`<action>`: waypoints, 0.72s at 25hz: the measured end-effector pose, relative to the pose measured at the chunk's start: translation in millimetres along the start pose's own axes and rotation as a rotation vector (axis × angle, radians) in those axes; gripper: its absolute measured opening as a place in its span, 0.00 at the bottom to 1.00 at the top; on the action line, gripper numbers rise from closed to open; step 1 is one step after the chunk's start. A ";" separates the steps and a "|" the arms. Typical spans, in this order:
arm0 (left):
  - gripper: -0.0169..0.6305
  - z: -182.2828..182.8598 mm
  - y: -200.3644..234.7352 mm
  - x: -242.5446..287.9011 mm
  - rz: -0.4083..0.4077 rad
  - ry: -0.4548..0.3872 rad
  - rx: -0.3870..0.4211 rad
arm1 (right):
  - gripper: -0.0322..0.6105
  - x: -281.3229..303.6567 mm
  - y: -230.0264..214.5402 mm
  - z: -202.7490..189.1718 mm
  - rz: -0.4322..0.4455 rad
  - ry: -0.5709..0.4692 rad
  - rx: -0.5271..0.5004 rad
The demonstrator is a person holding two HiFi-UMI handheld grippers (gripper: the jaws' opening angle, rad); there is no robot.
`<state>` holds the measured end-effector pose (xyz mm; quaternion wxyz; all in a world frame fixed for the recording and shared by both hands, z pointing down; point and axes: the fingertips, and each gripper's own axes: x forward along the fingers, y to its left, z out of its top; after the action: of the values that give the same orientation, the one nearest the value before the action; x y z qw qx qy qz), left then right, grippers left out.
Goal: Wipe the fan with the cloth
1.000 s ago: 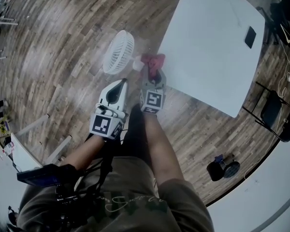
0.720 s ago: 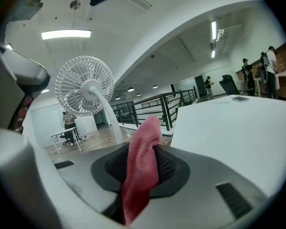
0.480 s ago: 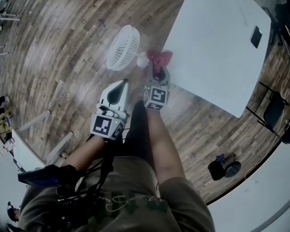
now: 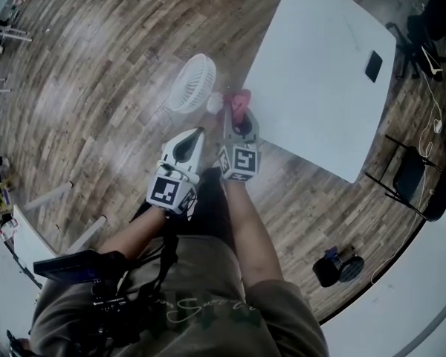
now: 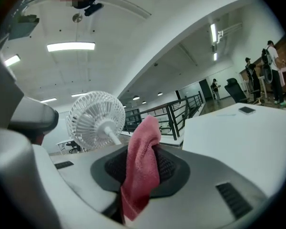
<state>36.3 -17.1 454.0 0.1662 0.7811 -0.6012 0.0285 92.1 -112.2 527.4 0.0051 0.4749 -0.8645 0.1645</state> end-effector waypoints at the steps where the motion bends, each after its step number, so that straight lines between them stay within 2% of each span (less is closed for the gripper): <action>1: 0.05 5.1 -3.6 0.1 -0.005 -0.012 0.000 | 0.21 -2.5 2.5 14.6 0.009 -0.025 -0.006; 4: 0.05 16.4 -9.8 -0.6 -0.011 -0.041 -0.007 | 0.21 -5.6 7.6 54.7 0.032 -0.096 -0.009; 9: 0.05 25.6 -4.3 -11.3 0.008 -0.103 -0.053 | 0.21 2.6 16.2 100.0 0.034 -0.152 -0.006; 18: 0.05 34.5 8.9 -25.4 0.043 -0.117 -0.026 | 0.21 51.9 6.1 131.2 -0.029 -0.196 -0.050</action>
<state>15.5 -5.7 417.3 0.1402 0.7662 -0.6268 -0.0216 77.9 -189.6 410.3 -0.0653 0.5008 -0.8578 0.0956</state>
